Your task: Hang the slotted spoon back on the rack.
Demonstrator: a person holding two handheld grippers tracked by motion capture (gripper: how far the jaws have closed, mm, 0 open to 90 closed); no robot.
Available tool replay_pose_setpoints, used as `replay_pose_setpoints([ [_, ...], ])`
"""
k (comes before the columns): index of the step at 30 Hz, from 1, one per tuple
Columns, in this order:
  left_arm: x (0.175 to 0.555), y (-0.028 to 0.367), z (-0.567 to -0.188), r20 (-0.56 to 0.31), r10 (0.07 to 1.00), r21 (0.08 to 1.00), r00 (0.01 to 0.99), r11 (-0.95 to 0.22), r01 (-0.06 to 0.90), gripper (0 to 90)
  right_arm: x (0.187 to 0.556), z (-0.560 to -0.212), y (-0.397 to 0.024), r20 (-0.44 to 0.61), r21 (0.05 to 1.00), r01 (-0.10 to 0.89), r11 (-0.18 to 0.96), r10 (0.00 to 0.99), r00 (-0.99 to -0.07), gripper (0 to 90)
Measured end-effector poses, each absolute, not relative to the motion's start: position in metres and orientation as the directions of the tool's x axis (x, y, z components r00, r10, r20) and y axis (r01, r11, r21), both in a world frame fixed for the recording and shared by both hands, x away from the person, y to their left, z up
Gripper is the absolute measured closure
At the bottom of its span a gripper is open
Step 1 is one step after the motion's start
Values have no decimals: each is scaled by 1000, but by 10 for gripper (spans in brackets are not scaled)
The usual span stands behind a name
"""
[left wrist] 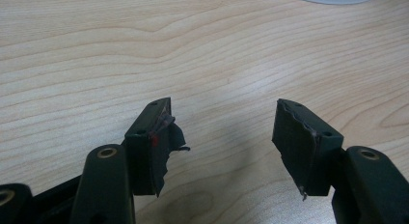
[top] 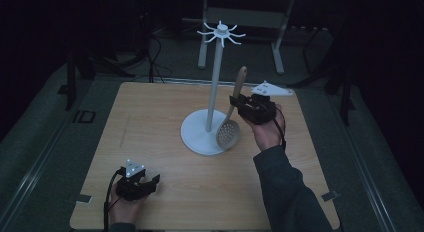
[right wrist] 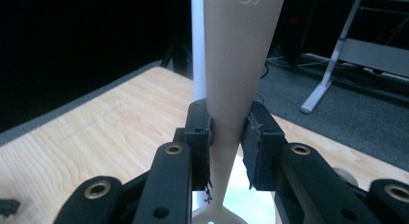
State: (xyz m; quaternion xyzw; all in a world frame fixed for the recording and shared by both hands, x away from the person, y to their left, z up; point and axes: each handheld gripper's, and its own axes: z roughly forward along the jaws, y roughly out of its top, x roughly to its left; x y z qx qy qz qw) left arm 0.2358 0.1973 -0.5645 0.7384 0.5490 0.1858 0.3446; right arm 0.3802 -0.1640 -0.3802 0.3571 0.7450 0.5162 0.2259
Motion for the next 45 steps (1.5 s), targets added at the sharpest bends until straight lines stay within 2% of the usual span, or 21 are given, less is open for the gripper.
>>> replay_pose_setpoints([
  [28, 235, 200, -564, -107, 941, 715, 322, -152, 682, 400, 390, -330, -156, 13, 954, 237, 185, 763, -646, 742],
  [45, 235, 199, -564, -105, 940, 714, 324, -155, 682, 399, 398, -326, -150, 12, 945, 258, 201, 766, -642, 742],
])
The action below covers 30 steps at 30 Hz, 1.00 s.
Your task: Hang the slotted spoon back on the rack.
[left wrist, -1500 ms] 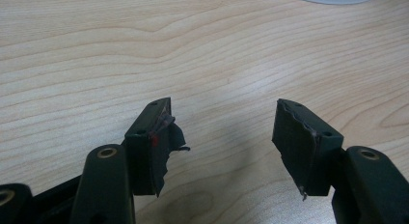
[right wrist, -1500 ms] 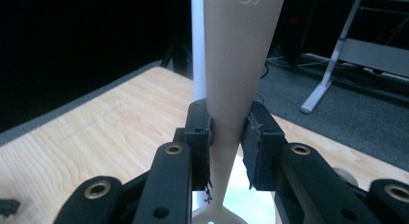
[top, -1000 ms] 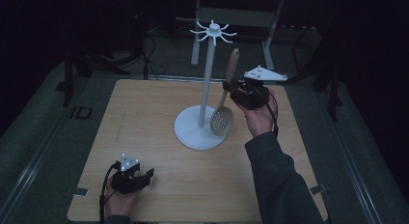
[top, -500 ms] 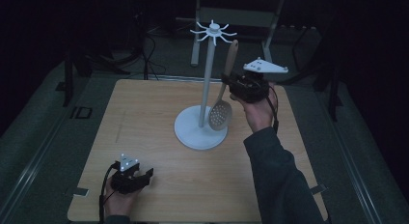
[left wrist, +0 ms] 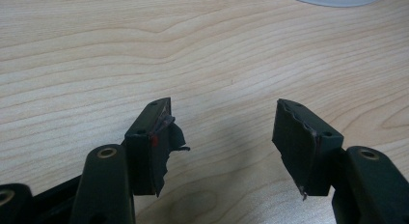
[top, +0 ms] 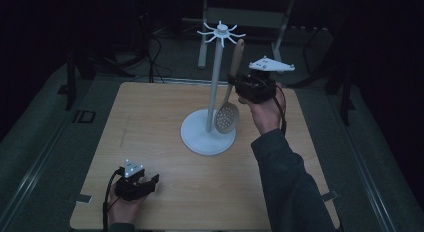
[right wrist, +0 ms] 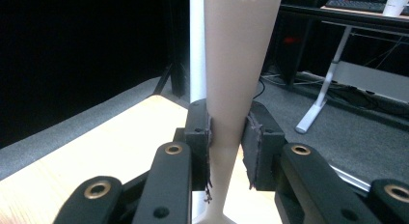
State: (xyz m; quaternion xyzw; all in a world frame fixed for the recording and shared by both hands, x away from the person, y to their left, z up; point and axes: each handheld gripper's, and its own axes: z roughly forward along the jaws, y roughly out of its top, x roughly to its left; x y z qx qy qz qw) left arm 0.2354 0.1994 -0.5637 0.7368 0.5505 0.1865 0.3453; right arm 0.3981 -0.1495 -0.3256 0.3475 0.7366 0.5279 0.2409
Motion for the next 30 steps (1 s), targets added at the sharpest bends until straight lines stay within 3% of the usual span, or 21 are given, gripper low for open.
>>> replay_pose_setpoints([
  [30, 236, 199, -564, -106, 939, 713, 327, -157, 683, 398, 409, -328, -140, -3, 934, 274, 231, 770, -638, 741],
])
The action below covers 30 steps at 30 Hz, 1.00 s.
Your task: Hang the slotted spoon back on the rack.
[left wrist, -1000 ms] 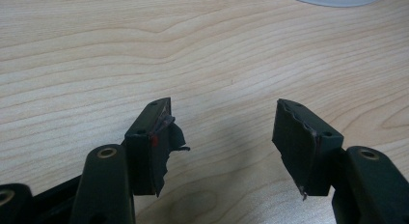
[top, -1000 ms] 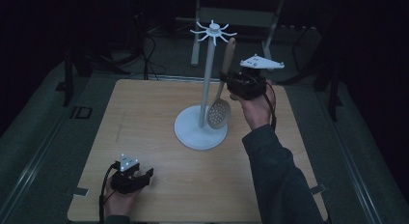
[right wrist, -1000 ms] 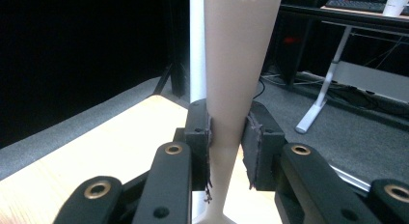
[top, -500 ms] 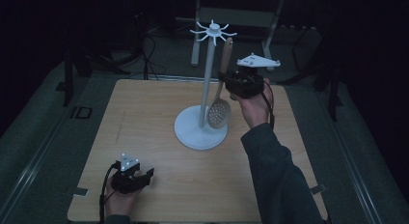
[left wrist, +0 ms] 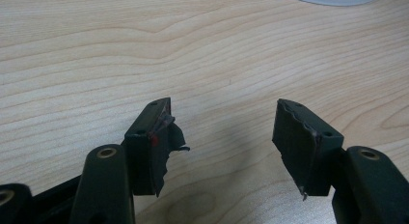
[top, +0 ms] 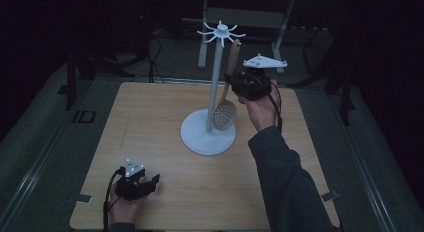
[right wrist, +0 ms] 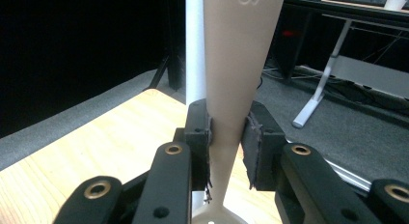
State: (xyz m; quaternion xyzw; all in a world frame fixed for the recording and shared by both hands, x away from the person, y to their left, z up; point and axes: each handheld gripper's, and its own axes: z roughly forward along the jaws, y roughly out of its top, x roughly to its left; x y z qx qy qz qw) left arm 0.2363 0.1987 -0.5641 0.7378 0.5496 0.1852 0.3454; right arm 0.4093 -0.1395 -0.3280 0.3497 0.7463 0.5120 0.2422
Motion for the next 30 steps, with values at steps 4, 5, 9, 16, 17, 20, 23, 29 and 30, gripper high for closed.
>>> replay_pose_setpoints([
  [4, 236, 199, -564, -107, 939, 714, 326, -156, 683, 398, 410, -328, -137, -5, 932, 276, 235, 769, -639, 740],
  [5, 236, 199, -564, -107, 939, 714, 326, -156, 683, 398, 410, -328, -136, -5, 932, 275, 236, 769, -639, 739],
  [9, 236, 199, -564, -108, 939, 714, 326, -155, 683, 398, 410, -329, -136, -7, 933, 273, 234, 771, -636, 735],
  [16, 236, 199, -564, -107, 939, 714, 326, -156, 683, 398, 409, -331, -138, -7, 935, 272, 230, 776, -630, 720],
  [17, 236, 199, -564, -107, 939, 714, 326, -156, 683, 398, 409, -331, -138, -6, 935, 273, 228, 777, -630, 717],
  [20, 236, 199, -564, -107, 939, 714, 326, -156, 683, 399, 409, -331, -138, -4, 935, 273, 226, 776, -630, 683],
  [23, 236, 199, -564, -108, 940, 714, 325, -154, 683, 398, 408, -332, -137, -10, 935, 269, 231, 775, -632, 645],
  [29, 236, 199, -564, -108, 940, 715, 325, -154, 682, 398, 407, -335, -136, -28, 935, 258, 243, 777, -629, 557],
  [30, 236, 199, -564, -108, 940, 715, 325, -154, 682, 398, 406, -335, -136, -35, 935, 255, 247, 780, -625, 530],
])
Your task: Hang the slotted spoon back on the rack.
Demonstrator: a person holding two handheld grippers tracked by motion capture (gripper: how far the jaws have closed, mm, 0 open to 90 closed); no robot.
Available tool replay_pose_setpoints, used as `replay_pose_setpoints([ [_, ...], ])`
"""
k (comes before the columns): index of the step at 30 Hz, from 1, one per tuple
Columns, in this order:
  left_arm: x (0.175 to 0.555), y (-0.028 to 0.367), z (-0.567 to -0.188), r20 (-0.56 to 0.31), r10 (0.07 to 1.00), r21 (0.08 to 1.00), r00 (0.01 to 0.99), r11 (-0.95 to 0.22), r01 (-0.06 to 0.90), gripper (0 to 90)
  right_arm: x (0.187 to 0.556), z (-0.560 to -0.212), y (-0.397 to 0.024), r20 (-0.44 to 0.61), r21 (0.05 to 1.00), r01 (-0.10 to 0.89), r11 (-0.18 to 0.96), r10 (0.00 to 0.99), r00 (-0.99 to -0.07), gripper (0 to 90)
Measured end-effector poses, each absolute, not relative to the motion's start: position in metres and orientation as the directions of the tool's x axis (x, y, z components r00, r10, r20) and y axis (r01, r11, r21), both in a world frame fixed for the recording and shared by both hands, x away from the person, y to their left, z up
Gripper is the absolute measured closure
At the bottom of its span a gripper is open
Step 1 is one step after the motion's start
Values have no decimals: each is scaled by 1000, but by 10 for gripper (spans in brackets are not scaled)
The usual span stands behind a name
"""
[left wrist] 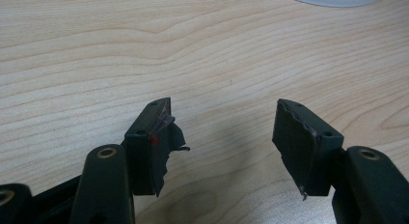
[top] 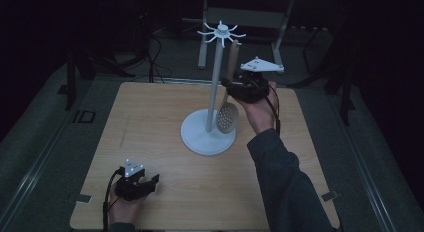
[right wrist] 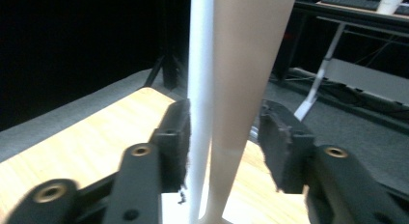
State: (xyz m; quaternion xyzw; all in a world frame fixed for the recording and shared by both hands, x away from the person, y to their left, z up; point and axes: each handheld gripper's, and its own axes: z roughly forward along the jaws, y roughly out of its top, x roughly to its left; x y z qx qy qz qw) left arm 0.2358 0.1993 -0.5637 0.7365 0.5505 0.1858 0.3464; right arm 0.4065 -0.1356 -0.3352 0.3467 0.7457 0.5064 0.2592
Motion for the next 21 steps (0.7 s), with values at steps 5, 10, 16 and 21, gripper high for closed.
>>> replay_pose_setpoints([
  [5, 236, 199, -564, -107, 939, 714, 325, -155, 683, 398, 405, -336, -138, -48, 938, 245, 245, 792, -609, 460],
  [10, 236, 199, -564, -107, 940, 714, 325, -155, 683, 399, 402, -336, -140, -61, 940, 238, 246, 805, -590, 382],
  [16, 236, 199, -564, -108, 939, 714, 325, -155, 683, 398, 397, -335, -144, -67, 939, 239, 249, 811, -581, 298],
  [21, 236, 200, -564, -109, 940, 715, 324, -152, 683, 398, 388, -340, -158, -60, 940, 242, 241, 815, -576, 273],
])
